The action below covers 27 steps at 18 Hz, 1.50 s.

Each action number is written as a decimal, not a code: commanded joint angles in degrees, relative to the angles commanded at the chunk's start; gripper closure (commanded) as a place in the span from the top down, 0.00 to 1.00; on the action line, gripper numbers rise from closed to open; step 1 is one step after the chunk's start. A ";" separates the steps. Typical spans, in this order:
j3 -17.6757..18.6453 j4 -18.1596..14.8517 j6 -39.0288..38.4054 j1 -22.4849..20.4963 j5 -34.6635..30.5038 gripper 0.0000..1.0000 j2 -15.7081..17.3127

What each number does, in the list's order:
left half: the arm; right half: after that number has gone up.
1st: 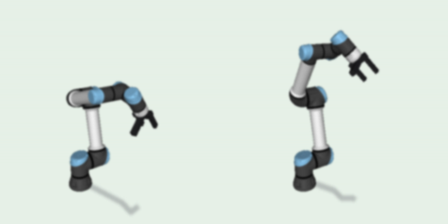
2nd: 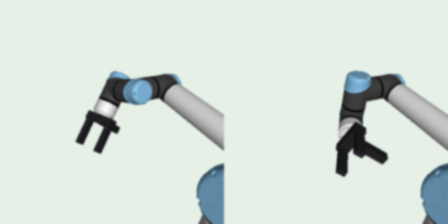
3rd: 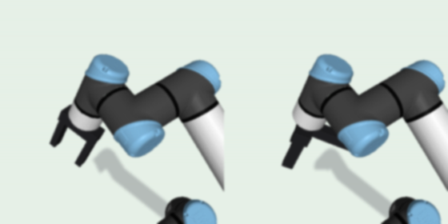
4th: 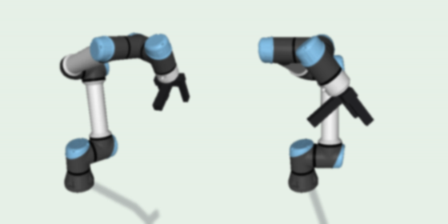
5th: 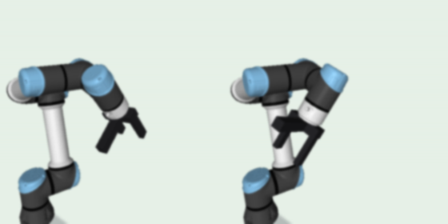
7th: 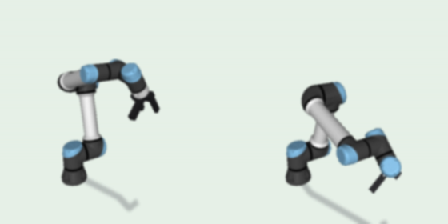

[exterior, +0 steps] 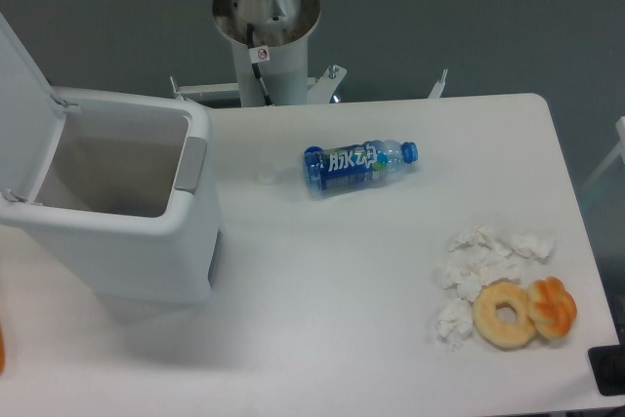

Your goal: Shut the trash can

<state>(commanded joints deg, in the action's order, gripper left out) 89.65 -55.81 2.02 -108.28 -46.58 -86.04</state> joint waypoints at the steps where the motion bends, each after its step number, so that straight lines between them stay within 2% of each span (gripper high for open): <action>1: 0.09 0.00 0.00 0.00 0.00 1.00 -0.09; 8: -0.18 0.00 0.96 -0.09 -0.44 1.00 -2.28; 12: -0.18 0.17 1.23 -0.26 -0.61 1.00 -2.20; 15: 0.09 0.18 1.32 -0.35 -4.73 1.00 -2.11; 17: 0.26 0.18 1.41 -0.35 -5.27 1.00 -2.11; 24: 0.26 0.18 3.25 -4.04 -5.54 1.00 -1.93; 27: 0.44 0.09 5.27 -4.92 -8.95 1.00 -1.76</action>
<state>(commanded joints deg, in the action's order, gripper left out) 90.09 -55.72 7.29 -113.20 -55.54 -87.80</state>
